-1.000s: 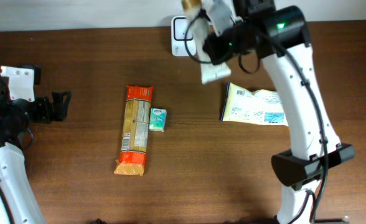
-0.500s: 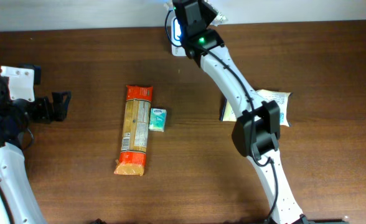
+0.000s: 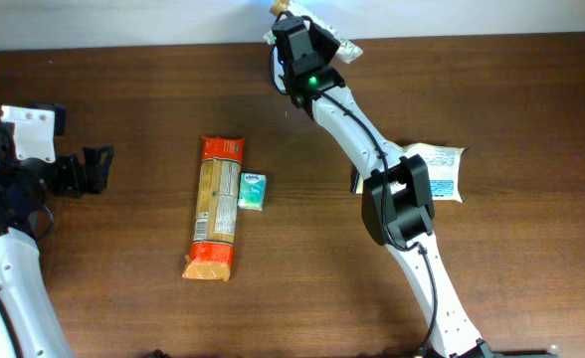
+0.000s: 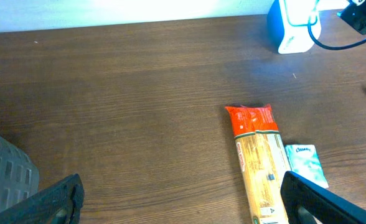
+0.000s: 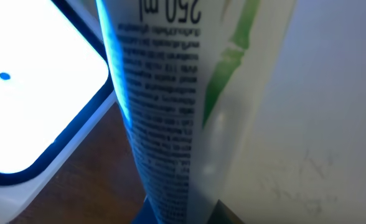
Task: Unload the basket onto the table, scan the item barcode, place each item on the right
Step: 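Raise the white tube to the scanner with the right gripper, then carry the white tube right and place it beside the wet-wipe pack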
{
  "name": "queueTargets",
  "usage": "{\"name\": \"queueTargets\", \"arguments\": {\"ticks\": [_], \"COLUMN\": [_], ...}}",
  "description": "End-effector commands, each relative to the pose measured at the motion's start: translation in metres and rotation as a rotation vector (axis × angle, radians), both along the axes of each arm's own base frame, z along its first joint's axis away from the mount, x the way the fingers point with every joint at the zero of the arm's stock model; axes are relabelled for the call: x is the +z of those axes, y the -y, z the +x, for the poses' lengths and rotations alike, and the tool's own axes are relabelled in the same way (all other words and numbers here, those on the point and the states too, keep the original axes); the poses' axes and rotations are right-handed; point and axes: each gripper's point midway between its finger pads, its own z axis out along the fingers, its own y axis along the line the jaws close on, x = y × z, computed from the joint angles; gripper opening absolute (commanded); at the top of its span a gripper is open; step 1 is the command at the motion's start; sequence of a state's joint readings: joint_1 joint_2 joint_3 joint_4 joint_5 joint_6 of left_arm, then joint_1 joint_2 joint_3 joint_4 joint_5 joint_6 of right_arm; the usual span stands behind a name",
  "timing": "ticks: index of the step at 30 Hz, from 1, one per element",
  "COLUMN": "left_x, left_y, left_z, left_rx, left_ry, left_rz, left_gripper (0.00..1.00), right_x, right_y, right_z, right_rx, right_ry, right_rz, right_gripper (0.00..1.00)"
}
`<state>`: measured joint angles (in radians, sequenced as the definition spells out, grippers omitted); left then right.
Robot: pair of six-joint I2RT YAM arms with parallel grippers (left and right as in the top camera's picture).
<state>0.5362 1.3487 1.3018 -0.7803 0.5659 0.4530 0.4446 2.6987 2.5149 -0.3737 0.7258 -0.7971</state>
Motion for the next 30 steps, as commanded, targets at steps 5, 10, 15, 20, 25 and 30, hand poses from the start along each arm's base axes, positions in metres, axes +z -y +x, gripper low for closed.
{"name": "queueTargets", "arguments": {"ticks": [5, 10, 15, 20, 25, 30], "left_x": [0.005, 0.005, 0.005, 0.005, 0.005, 0.005], "left_y": [0.000, 0.000, 0.001, 0.000, 0.000, 0.001], "left_z": [0.001, 0.001, 0.001, 0.001, 0.001, 0.001], "left_rx": [-0.016, -0.016, -0.016, -0.016, -0.016, -0.016], "left_ry": [0.018, 0.018, 0.018, 0.018, 0.018, 0.018], "left_rz": [0.010, 0.010, 0.009, 0.009, 0.009, 0.009], "left_gripper": [0.99, 0.99, 0.99, 0.99, 0.99, 0.99], "right_x": [0.017, 0.016, 0.004, 0.004, 0.004, 0.004], "right_y": [0.013, 0.012, 0.009, 0.009, 0.009, 0.009], "right_z": [-0.001, -0.001, -0.005, -0.005, -0.005, -0.005], "right_rx": [-0.052, -0.041, 0.007, 0.007, 0.007, 0.007], "right_ry": [0.035, 0.025, -0.049, -0.049, -0.047, -0.046], "right_rz": [-0.010, -0.022, -0.056, -0.056, -0.055, -0.055], "right_gripper": [0.04, 0.04, 0.04, 0.04, 0.04, 0.04]}}
